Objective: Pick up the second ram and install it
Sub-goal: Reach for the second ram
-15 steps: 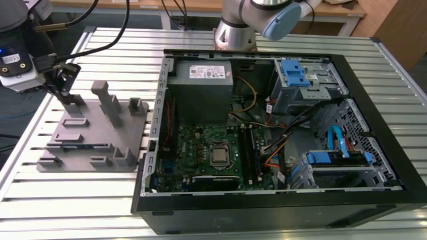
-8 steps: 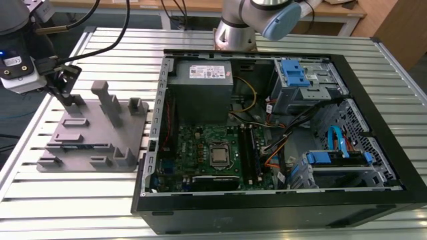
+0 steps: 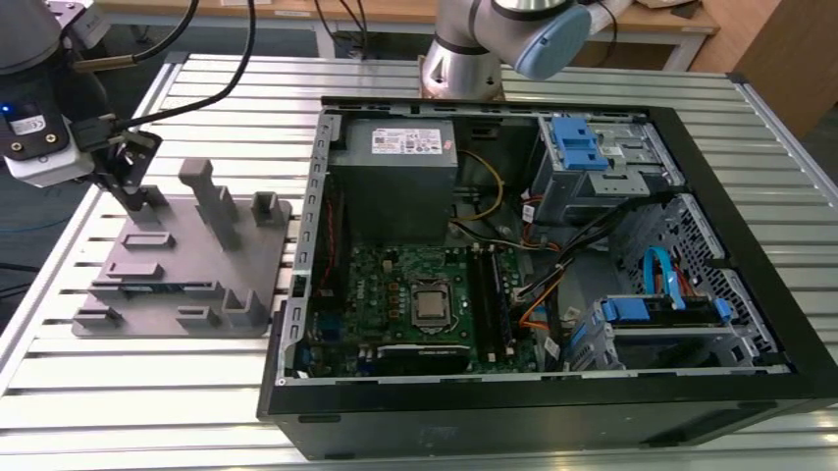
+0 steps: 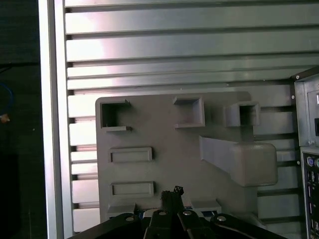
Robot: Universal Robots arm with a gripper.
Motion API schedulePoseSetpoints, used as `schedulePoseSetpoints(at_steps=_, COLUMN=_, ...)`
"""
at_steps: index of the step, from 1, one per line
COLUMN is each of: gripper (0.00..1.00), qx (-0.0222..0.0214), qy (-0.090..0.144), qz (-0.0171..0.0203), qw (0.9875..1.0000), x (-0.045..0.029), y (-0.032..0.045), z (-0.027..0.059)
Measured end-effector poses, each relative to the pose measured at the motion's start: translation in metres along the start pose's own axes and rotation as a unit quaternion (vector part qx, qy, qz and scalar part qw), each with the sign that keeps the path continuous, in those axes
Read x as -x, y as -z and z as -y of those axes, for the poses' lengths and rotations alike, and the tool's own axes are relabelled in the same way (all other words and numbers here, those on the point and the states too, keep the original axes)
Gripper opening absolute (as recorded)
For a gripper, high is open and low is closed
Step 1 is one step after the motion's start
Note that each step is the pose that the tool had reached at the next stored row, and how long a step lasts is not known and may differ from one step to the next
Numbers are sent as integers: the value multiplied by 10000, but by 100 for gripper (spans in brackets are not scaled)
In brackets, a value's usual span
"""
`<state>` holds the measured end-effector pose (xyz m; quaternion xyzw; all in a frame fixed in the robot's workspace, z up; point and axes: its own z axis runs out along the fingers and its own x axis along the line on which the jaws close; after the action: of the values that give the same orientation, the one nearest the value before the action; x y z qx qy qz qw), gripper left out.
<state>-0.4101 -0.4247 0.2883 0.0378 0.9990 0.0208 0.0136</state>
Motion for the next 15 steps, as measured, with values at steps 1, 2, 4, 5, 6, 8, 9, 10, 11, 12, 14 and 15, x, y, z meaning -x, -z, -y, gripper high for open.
schedulePoseSetpoints(at_steps=1, gripper=11, qx=0, qy=0, qz=-1, qw=10000, x=0, y=-7, z=3)
schedulePoseSetpoints(at_steps=2, gripper=11, qx=-1, qy=0, qz=-1, qw=10000, x=0, y=-16, z=6)
schedulePoseSetpoints(at_steps=4, gripper=11, qx=-1, qy=0, qz=-1, qw=10000, x=0, y=-39, z=14)
schedulePoseSetpoints(at_steps=5, gripper=11, qx=-1, qy=0, qz=-1, qw=10000, x=-1, y=-51, z=17)
schedulePoseSetpoints(at_steps=6, gripper=11, qx=-1, qy=0, qz=-1, qw=10000, x=-1, y=-62, z=20)
schedulePoseSetpoints(at_steps=8, gripper=11, qx=-1, qy=-1, qz=0, qw=10000, x=-1, y=-87, z=23)
schedulePoseSetpoints(at_steps=9, gripper=11, qx=-1, qy=0, qz=-1, qw=10000, x=-1, y=-102, z=26)
schedulePoseSetpoints(at_steps=10, gripper=11, qx=0, qy=0, qz=-1, qw=10000, x=-1, y=-118, z=28)
schedulePoseSetpoints(at_steps=11, gripper=11, qx=-1, qy=0, qz=-1, qw=10000, x=-2, y=-130, z=30)
schedulePoseSetpoints(at_steps=12, gripper=11, qx=-1, qy=0, qz=-1, qw=10000, x=-2, y=-142, z=33)
schedulePoseSetpoints(at_steps=14, gripper=11, qx=-1, qy=0, qz=-1, qw=10000, x=-3, y=-169, z=36)
schedulePoseSetpoints(at_steps=15, gripper=11, qx=-1, qy=0, qz=-1, qw=10000, x=-3, y=-184, z=38)
